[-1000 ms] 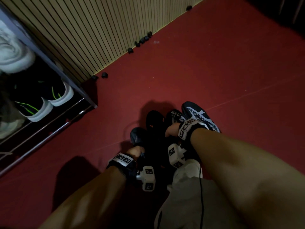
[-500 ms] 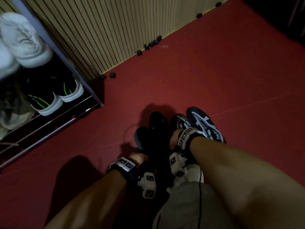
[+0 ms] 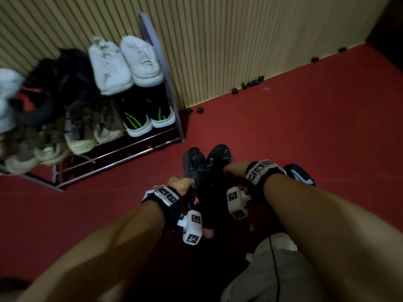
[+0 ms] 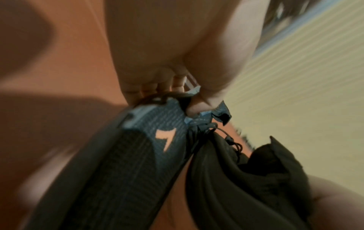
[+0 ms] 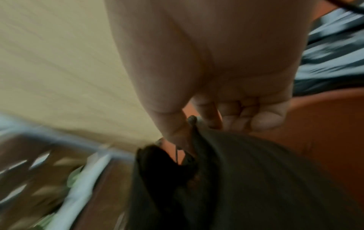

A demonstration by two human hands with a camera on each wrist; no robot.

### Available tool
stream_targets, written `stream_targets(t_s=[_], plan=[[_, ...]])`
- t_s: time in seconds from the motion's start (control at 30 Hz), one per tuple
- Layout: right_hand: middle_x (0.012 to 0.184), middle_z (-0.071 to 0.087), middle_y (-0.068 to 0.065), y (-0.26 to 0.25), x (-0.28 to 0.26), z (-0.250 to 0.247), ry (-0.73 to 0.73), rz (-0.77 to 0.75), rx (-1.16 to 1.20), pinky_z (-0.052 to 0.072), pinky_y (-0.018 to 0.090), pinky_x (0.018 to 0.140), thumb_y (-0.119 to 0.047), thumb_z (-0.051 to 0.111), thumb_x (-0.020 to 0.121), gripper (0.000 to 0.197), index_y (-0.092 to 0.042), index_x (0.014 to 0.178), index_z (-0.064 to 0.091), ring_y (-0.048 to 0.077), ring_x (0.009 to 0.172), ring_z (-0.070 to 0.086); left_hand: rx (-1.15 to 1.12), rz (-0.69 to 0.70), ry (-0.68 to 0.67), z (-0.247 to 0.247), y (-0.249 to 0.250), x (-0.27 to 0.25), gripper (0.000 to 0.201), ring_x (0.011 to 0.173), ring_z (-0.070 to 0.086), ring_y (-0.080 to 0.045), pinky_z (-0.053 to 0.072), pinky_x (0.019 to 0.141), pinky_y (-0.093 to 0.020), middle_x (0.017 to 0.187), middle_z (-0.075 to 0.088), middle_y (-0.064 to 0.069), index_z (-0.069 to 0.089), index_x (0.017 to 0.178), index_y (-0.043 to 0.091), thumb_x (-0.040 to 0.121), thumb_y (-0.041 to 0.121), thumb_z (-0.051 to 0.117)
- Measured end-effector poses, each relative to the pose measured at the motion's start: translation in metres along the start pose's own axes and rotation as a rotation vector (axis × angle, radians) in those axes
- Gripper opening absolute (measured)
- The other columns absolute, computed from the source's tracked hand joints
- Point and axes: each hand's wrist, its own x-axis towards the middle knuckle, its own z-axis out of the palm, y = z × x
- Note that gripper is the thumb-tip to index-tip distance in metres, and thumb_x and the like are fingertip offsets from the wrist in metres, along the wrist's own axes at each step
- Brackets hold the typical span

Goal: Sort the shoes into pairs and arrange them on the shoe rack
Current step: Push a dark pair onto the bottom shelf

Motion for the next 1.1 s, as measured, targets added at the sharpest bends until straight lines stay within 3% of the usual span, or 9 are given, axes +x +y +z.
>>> stream_targets(t_s=[0.07,0.17,0.3,0.43,0.63,0.73,0.9,1.03,1.1], plan=[[0.076,0.054,0.0,-0.022,-0.005,0.012,0.001,-0.044,-0.022,0.046,0.028,0.061,-0.025,0.059,0.088,0.012,-0.016,0.08,0.056,0.017,0.065,0.051,-0.032,0.008,0.04,-0.032,0.002,-0.004,0.011,0.051,0.054,-0.025,0.046,0.049,-0.028,0.059,0.056,-0.013,0.055,0.068,0.002,0.071,0.001,0.065],[0.056,0.049,0.007,-0.057,-0.022,0.032,-0.013,-0.067,-0.047,0.034,0.022,0.047,-0.024,0.058,0.084,0.025,-0.01,0.064,0.052,0.02,0.047,0.044,-0.104,0.045,0.063,-0.078,0.0,-0.001,0.018,0.048,0.055,-0.026,0.048,0.055,-0.033,0.052,0.056,-0.012,0.057,0.073,0.002,0.061,0.012,0.067],[0.032,0.04,0.007,-0.096,-0.032,0.068,-0.045,-0.078,-0.026,0.025,0.012,0.037,-0.023,0.051,0.088,0.038,-0.006,0.055,0.044,0.019,0.024,0.033,-0.141,0.073,0.132,-0.14,-0.003,0.002,0.017,0.049,0.054,-0.024,0.043,0.053,-0.028,0.054,0.058,-0.01,0.063,0.07,0.004,0.068,0.02,0.067],[0.03,0.037,0.005,-0.129,-0.031,0.11,-0.15,-0.072,-0.033,0.02,0.007,0.032,-0.022,0.043,0.097,0.051,-0.006,0.048,0.04,0.016,0.017,0.029,-0.183,0.06,0.149,-0.193,-0.017,0.006,0.017,0.052,0.057,-0.023,0.045,0.053,-0.027,0.061,0.06,-0.009,0.064,0.073,0.003,0.073,0.019,0.07],[0.034,0.047,0.006,-0.169,-0.027,0.17,-0.254,-0.109,0.002,0.03,0.011,0.029,-0.008,0.04,0.094,0.033,-0.007,0.062,0.046,0.016,0.022,0.044,-0.379,-0.008,0.201,-0.248,-0.048,0.012,0.018,0.05,0.056,-0.026,0.047,0.058,-0.032,0.055,0.058,-0.014,0.063,0.074,-0.006,0.059,0.003,0.06],[0.035,0.039,0.001,-0.186,-0.011,0.191,-0.245,-0.105,0.024,0.023,0.012,0.033,-0.011,0.049,0.086,0.028,-0.012,0.06,0.041,0.013,0.023,0.034,-0.489,-0.008,0.251,-0.267,-0.059,0.027,0.031,0.065,0.066,-0.035,0.053,0.065,-0.041,0.069,0.065,-0.018,0.066,0.085,-0.009,0.056,0.0,0.059],[0.081,0.05,0.012,-0.192,0.081,0.218,-0.318,-0.183,0.057,0.034,0.035,0.071,-0.026,0.075,0.039,0.042,-0.016,0.075,0.058,0.024,0.066,0.046,-0.561,-0.02,0.334,-0.293,-0.074,0.057,0.046,0.083,0.07,-0.04,0.057,0.08,-0.051,0.089,0.072,-0.022,0.069,0.095,-0.005,0.05,0.007,0.064],[0.073,0.053,0.01,-0.21,0.062,0.228,-0.367,-0.112,0.059,0.036,0.031,0.064,-0.02,0.069,0.06,0.026,-0.014,0.083,0.06,0.024,0.065,0.049,-0.526,-0.03,0.389,-0.314,-0.075,0.073,0.03,0.096,0.068,-0.035,0.056,0.089,-0.046,0.106,0.07,-0.02,0.067,0.102,-0.002,0.073,0.003,0.062],[0.067,0.048,0.008,-0.215,0.064,0.229,-0.415,-0.112,0.084,0.033,0.029,0.058,-0.018,0.073,0.055,0.03,-0.016,0.079,0.057,0.019,0.057,0.045,-0.468,-0.043,0.378,-0.322,-0.079,0.082,0.034,0.103,0.066,-0.031,0.054,0.089,-0.037,0.114,0.067,-0.017,0.064,0.115,-0.001,0.082,0.006,0.059]])
